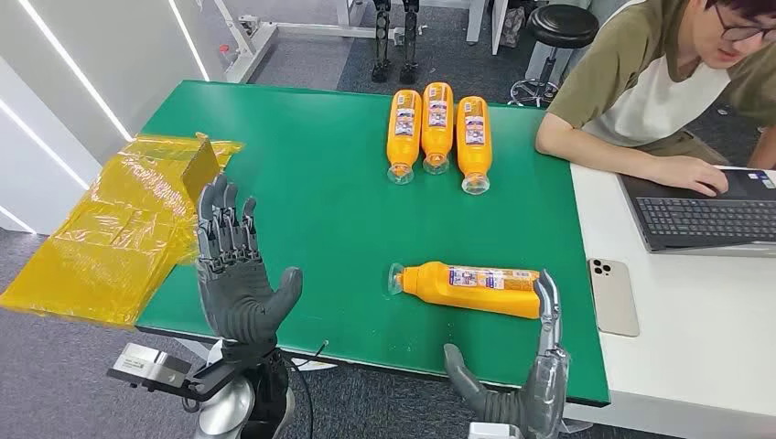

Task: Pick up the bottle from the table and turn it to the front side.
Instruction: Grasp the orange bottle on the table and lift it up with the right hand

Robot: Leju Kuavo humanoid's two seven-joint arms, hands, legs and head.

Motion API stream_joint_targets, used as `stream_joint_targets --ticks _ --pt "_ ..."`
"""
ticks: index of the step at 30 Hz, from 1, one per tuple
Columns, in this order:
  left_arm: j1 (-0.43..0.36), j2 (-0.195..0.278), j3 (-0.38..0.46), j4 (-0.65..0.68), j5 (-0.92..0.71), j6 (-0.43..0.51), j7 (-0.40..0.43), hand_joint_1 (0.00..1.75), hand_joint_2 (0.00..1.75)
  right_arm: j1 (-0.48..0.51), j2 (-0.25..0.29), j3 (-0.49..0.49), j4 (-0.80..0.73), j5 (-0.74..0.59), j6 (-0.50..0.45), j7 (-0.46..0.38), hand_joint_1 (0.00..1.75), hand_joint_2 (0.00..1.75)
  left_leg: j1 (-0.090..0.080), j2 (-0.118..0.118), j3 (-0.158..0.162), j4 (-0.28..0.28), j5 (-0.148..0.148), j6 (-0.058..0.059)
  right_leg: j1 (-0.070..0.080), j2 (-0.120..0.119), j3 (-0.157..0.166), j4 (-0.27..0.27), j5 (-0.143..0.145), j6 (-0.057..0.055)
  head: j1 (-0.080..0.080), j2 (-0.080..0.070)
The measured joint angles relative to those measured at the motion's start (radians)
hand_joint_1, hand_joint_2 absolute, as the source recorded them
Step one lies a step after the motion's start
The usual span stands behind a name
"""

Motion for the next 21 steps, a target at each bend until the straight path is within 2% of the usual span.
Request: stream_joint_targets --ticks 5,11,13,15,17,19,21 --pt "0.0 0.0 0.0 0.001 0.001 -0.03 0.0 0.0 1.75 -0.008 -0.006 0.007 0.01 0.01 0.0 0.009 0.0 1.75 0.0 0.0 0.0 0.0 0.0 0.0 0.0 0.0 0.0 0.0 0.0 0.0 0.0 0.0" --pt "-0.001 0.0 0.0 0.006 0.002 -0.055 0.0 0.0 1.75 -0.016 -0.018 0.013 0.025 0.056 0.002 0.056 0.0 1.75 0.0 0.0 0.0 0.0 0.0 0.0 0.0 0.0 0.0 0.0 0.0 0.0 0.0 0.0" --pt "-0.002 -0.001 0.0 0.009 0.004 -0.063 0.0 0.0 1.75 -0.032 -0.026 0.016 0.032 0.075 0.034 0.092 0.0 1.75 0.0 0.0 0.0 0.0 0.0 0.0 0.0 0.0 0.0 0.0 0.0 0.0 0.0 0.0" --pt "-0.003 -0.001 0.0 0.013 0.007 -0.08 0.0 0.0 1.75 -0.08 -0.048 0.02 0.053 0.096 0.143 0.157 0.0 1.75 0.0 0.003 0.0 0.0 0.0 0.0 0.0 0.002 0.0 0.0 0.001 0.0 0.0 0.0" --pt "-0.005 -0.001 0.0 0.02 0.009 -0.103 0.0 0.0 1.75 -0.166 -0.087 0.022 0.102 0.089 0.32 0.212 0.0 1.75 0.0 0.005 0.001 0.0 0.0 0.0 0.0 0.005 0.0 0.0 0.002 0.0 -0.001 0.0" --pt "-0.008 -0.002 0.0 0.027 0.01 -0.122 0.0 0.0 1.75 -0.268 -0.131 0.023 0.173 0.07 0.468 0.232 0.0 1.75 0.0 0.006 0.001 0.0 0.002 0.002 0.0 0.005 -0.001 0.0 0.004 0.001 0.0 0.0" --pt "-0.01 -0.002 0.0 0.033 0.009 -0.132 0.0 0.0 1.75 -0.375 -0.165 0.023 0.26 0.063 0.556 0.234 0.0 1.75 -0.001 0.005 0.0 0.001 0.003 0.003 0.0 0.005 -0.001 0.0 0.005 0.002 0.0 0.0"
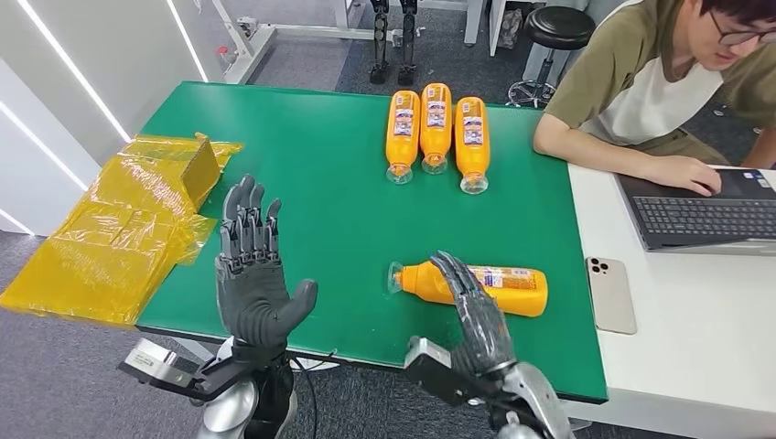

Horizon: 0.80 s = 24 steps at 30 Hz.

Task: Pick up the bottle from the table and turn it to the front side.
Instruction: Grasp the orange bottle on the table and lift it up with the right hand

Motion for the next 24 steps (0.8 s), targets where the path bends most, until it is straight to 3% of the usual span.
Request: stream_joint_targets --ticks 6,12,17,24 --pt "-0.02 -0.001 0.0 0.018 0.0 -0.01 0.0 0.0 1.75 -0.299 -0.057 0.034 0.306 0.013 0.205 -0.014 0.0 1.75 0.0 -0.001 -0.001 0.0 0.003 0.0 0.0 -0.001 -0.001 0.0 0.003 0.0 0.0 0.0" --pt "-0.03 -0.002 0.001 0.027 0.0 -0.011 0.0 0.0 1.75 -0.544 -0.061 0.129 0.602 0.031 0.279 -0.044 0.0 1.75 0.001 -0.003 -0.002 0.001 0.005 -0.001 0.0 -0.002 -0.002 0.001 0.004 -0.001 0.0 0.0" --pt "-0.034 -0.002 0.001 0.029 0.0 -0.014 0.0 0.0 1.75 -0.65 -0.055 0.197 0.734 0.044 0.306 -0.043 0.0 1.75 0.001 -0.003 -0.003 0.0 0.005 -0.001 0.0 -0.002 -0.002 0.001 0.004 -0.001 0.0 0.0" --pt "-0.038 -0.002 0.002 0.029 0.003 -0.019 0.0 0.0 1.75 -0.696 -0.054 0.242 0.811 0.054 0.314 -0.035 0.0 1.75 0.0 -0.003 -0.003 0.0 0.005 -0.001 0.0 -0.003 -0.002 0.0 0.004 -0.001 0.0 0.0"
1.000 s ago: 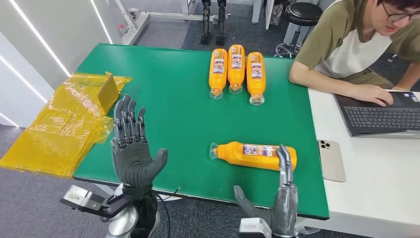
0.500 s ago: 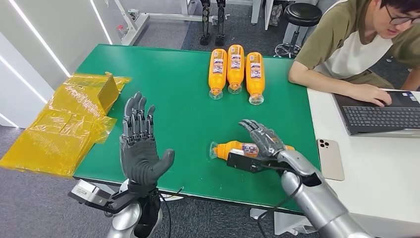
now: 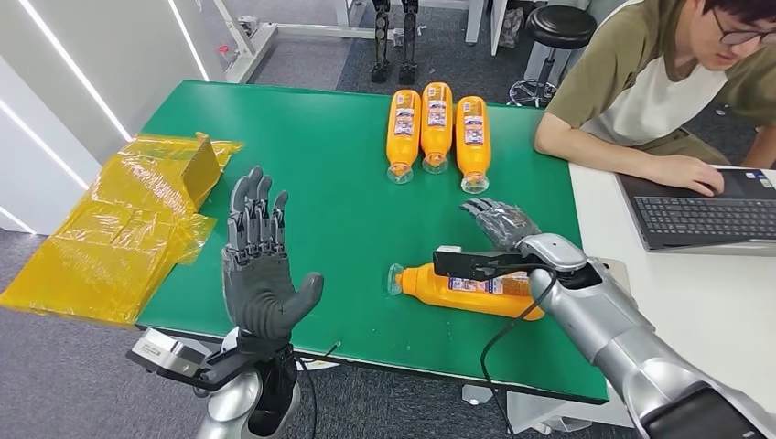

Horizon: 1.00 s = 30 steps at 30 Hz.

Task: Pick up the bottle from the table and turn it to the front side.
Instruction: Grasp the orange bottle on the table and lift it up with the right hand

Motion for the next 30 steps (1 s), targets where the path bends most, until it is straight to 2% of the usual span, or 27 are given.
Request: stream_joint_targets --ticks 7,11,15,20,26,28,30 --pt "0.0 -0.004 0.023 0.0 0.016 -0.014 0.0 0.0 1.75 -0.052 -0.003 0.089 0.091 0.001 0.123 -0.006 0.0 1.75 0.0 0.0 0.0 0.0 0.0 0.0 0.0 -0.001 0.0 0.0 0.0 0.0 0.0 0.0" --pt "0.0 -0.006 0.037 0.0 0.016 -0.011 0.0 0.0 1.75 -0.068 -0.002 0.134 0.133 -0.01 0.096 0.0 0.0 1.75 0.0 -0.001 0.0 0.0 0.0 0.0 0.0 -0.001 0.0 0.0 0.0 0.0 0.0 0.0" --pt "0.002 -0.006 0.045 -0.008 0.012 0.002 0.0 0.0 1.75 -0.072 0.002 0.172 0.143 0.053 -0.162 0.085 0.0 1.75 0.0 0.0 0.0 0.0 0.0 0.0 0.0 0.0 0.0 0.0 0.0 0.0 0.0 0.0" --pt "0.004 -0.006 0.05 -0.016 0.008 0.011 0.0 0.0 1.75 -0.065 0.017 0.2 0.141 0.091 -0.313 0.13 0.0 1.75 0.0 -0.001 0.0 0.0 0.0 0.0 0.0 -0.001 0.0 0.0 0.0 0.0 0.0 0.0" --pt "0.004 -0.006 0.05 -0.02 0.004 0.025 0.0 0.0 1.75 -0.037 0.061 0.21 0.102 0.217 -0.642 0.249 0.0 1.75 0.0 0.0 0.0 0.0 0.0 0.0 0.001 0.0 0.0 0.0 0.0 0.0 0.0 0.0" --pt "0.004 -0.006 0.05 -0.02 0.004 0.03 0.0 0.0 1.75 -0.022 0.078 0.208 0.076 0.193 -0.702 0.236 0.0 1.75 0.001 0.0 0.0 0.0 0.0 0.0 0.001 0.0 0.0 0.0 0.0 0.0 0.0 0.0" --pt "0.004 -0.006 0.05 -0.02 0.004 0.033 0.0 0.0 1.75 0.001 0.098 0.192 0.045 0.091 -0.699 0.154 0.0 1.75 0.001 0.0 0.0 0.0 0.0 0.0 0.002 -0.001 0.0 0.0 0.0 0.0 0.0 0.0"
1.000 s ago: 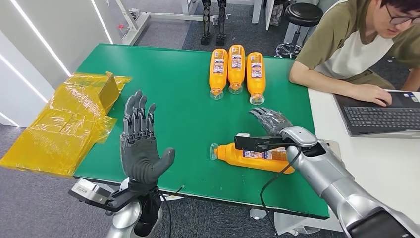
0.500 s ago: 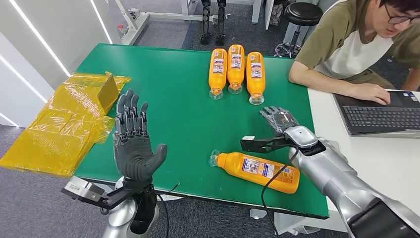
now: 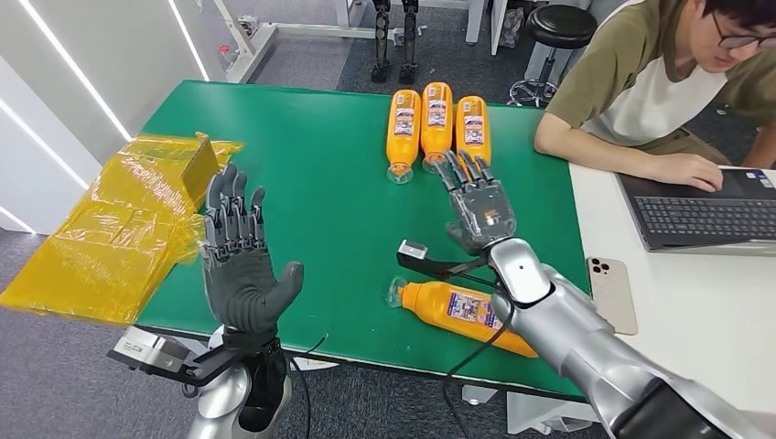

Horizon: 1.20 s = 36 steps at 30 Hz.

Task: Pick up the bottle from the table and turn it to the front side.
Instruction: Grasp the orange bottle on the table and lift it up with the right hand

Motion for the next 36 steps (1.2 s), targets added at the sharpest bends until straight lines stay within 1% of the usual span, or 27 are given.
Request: stream_joint_targets --ticks 3,5,7,12,16,21,25,29,36 --pt "0.0 0.0 0.0 0.0 0.001 0.005 0.0 0.0 1.75 0.041 0.027 -0.042 -0.039 -0.172 0.092 -0.147 0.0 1.75 0.0 0.0 0.0 0.0 0.0 0.0 0.0 0.0 0.0 0.0 0.0 0.0 0.0 0.0" --pt "0.0 0.0 0.0 0.0 0.003 0.005 0.0 0.0 1.75 0.063 0.039 -0.067 -0.058 -0.263 0.173 -0.223 0.0 1.75 0.0 0.0 0.0 0.0 0.0 0.0 0.0 0.0 0.0 0.0 0.0 0.0 0.0 0.0" --pt "0.0 0.0 0.0 0.0 0.003 0.005 0.0 0.0 1.75 0.083 0.045 -0.088 -0.072 -0.331 0.243 -0.28 0.0 1.75 0.0 -0.001 0.0 0.0 0.0 0.0 0.0 0.0 0.0 0.0 0.0 0.0 0.0 0.0" --pt "0.001 0.0 0.0 -0.004 0.003 -0.005 0.0 0.0 1.75 0.129 0.046 -0.129 -0.1 -0.465 0.412 -0.356 0.0 1.75 0.0 -0.001 -0.001 0.0 0.0 0.0 0.0 -0.001 0.0 0.0 0.0 0.0 0.0 0.0" --pt "0.002 0.0 0.0 -0.005 0.003 -0.01 0.0 0.0 1.75 0.151 0.041 -0.145 -0.114 -0.512 0.486 -0.382 0.0 1.75 0.0 -0.001 0.0 0.0 0.0 0.0 0.0 -0.001 0.0 -0.001 0.0 0.0 0.0 0.0" --pt "0.001 0.0 0.0 -0.005 0.003 -0.017 0.0 0.0 1.75 0.168 0.017 -0.149 -0.126 -0.554 0.594 -0.39 0.0 1.75 0.0 -0.001 0.0 0.0 0.0 0.0 0.0 -0.001 0.0 -0.001 0.0 0.0 0.0 0.0" --pt "0.001 0.0 0.0 -0.005 0.003 -0.013 0.0 0.0 1.75 0.157 -0.019 -0.127 -0.127 -0.514 0.653 -0.327 0.0 1.75 0.0 -0.001 -0.001 0.0 0.0 0.0 0.0 -0.001 0.0 0.0 0.0 0.0 0.0 0.0" --pt "0.002 0.0 0.001 -0.005 0.004 -0.009 0.0 0.0 1.75 0.112 -0.055 -0.088 -0.118 -0.467 0.685 -0.265 0.0 1.75 0.0 -0.001 -0.001 0.0 0.0 0.0 0.0 -0.001 0.0 0.0 0.0 0.0 0.0 0.0" --pt "0.002 0.0 0.003 -0.005 0.004 -0.011 0.0 0.0 1.75 0.059 -0.098 -0.027 -0.106 -0.413 0.704 -0.196 0.0 1.75 0.0 -0.001 -0.001 0.001 0.0 0.0 0.0 -0.001 0.0 0.0 0.0 0.0 0.0 0.0"
